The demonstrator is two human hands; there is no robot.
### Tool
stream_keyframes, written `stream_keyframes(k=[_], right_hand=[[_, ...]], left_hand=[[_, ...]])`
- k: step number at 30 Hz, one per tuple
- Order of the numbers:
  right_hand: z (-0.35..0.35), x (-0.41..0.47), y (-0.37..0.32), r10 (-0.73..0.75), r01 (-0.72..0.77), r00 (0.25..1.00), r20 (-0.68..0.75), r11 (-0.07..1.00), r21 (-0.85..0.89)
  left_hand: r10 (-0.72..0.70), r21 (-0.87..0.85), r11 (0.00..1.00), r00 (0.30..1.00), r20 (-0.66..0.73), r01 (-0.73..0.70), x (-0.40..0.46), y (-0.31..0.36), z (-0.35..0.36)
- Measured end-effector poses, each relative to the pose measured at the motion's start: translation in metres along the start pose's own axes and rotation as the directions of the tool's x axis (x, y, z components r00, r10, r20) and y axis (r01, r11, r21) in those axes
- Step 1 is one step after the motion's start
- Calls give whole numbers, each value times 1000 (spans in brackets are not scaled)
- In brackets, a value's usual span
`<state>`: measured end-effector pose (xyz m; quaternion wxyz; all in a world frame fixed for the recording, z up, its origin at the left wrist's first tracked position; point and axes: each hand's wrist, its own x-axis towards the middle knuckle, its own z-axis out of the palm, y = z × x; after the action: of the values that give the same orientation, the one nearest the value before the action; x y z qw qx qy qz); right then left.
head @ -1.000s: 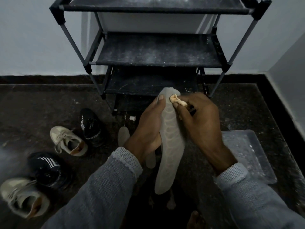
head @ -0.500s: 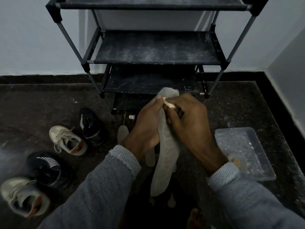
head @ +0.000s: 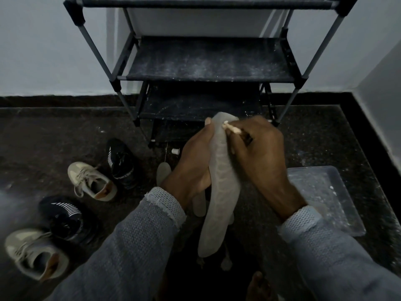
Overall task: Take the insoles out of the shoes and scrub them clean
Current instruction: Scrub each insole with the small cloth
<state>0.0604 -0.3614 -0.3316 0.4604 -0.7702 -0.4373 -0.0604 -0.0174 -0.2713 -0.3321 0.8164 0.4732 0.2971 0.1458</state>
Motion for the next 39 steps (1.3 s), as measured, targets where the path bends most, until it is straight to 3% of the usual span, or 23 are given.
stream_keyframes(k=[4, 10, 16, 19, 22, 25, 28, 34, 39], right_hand=[[-3, 4, 7, 60, -61, 997, -54, 998, -27], [7, -3, -15, -67, 62, 996, 64, 996, 68], [-6, 12, 6, 87, -86, 992, -89, 996, 8], [2, 3, -17, 6, -5, 1000, -29, 999, 43], [6, -3, -30, 44, -47, 999, 19, 988, 144], [0, 5, -9, 27, -26, 999, -20, 998, 50], [-5, 9, 3, 96, -92, 991, -90, 995, 48], [9, -4, -21, -72, 65, 996, 51, 989, 129], [-2, 7, 5, 48, -48, 999, -24, 999, 7]], left_hand=[[-75, -112, 991, 997, 23, 77, -11, 3, 3], [-46, -182, 982, 998, 44, 53, -7, 2, -4], [-94, -163, 982, 995, 28, 97, -11, 4, 4], [-43, -166, 985, 997, 66, 54, -11, 4, 3], [-37, -206, 977, 996, 77, 52, -13, 5, 0], [-16, -170, 985, 997, 72, 28, -15, 7, 3], [-93, -181, 979, 995, 45, 100, -16, 8, 6], [-72, -212, 974, 996, 48, 81, -13, 9, -3], [-87, -209, 973, 996, 37, 93, -18, 12, -1]])
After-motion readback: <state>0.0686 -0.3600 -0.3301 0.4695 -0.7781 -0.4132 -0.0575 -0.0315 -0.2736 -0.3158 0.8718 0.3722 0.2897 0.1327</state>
